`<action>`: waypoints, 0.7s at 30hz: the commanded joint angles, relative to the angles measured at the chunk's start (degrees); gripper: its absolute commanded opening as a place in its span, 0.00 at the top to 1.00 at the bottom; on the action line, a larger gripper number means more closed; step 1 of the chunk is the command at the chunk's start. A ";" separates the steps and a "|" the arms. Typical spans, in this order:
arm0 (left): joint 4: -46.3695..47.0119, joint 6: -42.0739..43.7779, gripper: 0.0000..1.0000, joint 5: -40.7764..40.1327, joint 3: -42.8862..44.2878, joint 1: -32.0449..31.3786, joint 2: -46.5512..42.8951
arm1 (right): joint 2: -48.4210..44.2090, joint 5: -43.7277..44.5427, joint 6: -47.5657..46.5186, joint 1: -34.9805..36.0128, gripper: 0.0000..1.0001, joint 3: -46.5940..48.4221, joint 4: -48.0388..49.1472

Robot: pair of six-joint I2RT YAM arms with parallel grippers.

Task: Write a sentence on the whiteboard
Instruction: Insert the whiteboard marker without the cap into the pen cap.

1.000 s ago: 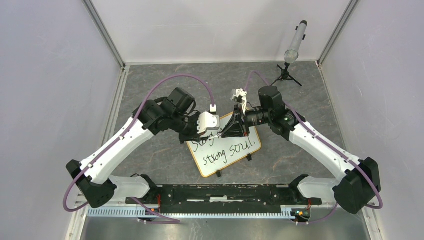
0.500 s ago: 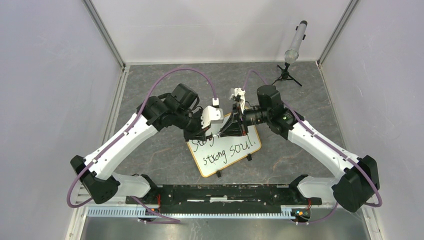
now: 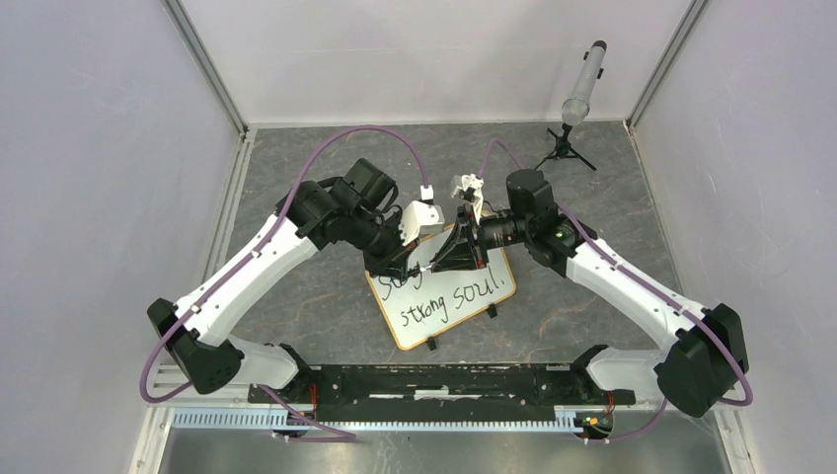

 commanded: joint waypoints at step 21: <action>14.18 -1.37 0.92 6.59 2.76 0.34 -1.72 | 1.00 3.12 -5.83 -0.02 1.00 4.39 -4.07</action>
